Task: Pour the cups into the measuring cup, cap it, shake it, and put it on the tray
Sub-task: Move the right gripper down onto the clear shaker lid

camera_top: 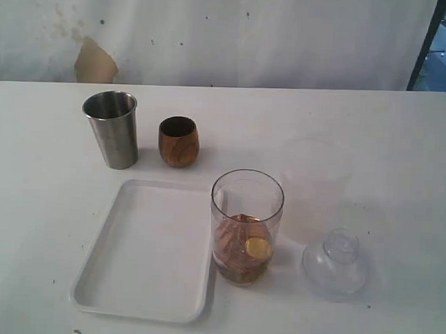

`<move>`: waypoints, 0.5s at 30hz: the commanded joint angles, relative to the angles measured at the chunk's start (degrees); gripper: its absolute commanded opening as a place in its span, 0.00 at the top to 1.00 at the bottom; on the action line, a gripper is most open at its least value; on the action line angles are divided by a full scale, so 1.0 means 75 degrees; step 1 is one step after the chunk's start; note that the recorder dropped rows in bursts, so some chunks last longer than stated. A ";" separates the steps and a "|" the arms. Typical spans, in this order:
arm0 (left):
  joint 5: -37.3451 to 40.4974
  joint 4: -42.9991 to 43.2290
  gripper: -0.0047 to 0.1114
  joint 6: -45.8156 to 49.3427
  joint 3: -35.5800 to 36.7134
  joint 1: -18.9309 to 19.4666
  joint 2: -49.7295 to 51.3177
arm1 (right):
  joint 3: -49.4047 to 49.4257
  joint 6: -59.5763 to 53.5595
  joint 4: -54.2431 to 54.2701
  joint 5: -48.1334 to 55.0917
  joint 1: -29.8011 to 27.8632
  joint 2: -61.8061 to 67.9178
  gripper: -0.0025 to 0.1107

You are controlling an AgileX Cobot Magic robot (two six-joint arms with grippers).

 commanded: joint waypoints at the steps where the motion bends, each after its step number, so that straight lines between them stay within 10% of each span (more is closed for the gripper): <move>1: -0.0058 -0.0041 0.95 -0.0020 0.0032 0.0002 -0.0034 | -0.0102 -0.2349 0.2381 0.0616 0.0026 0.0972 0.35; 15: -0.0058 -0.0041 0.95 -0.0020 0.0032 0.0002 -0.0034 | -0.0102 -0.3617 0.2696 -0.0293 0.1644 0.3771 0.37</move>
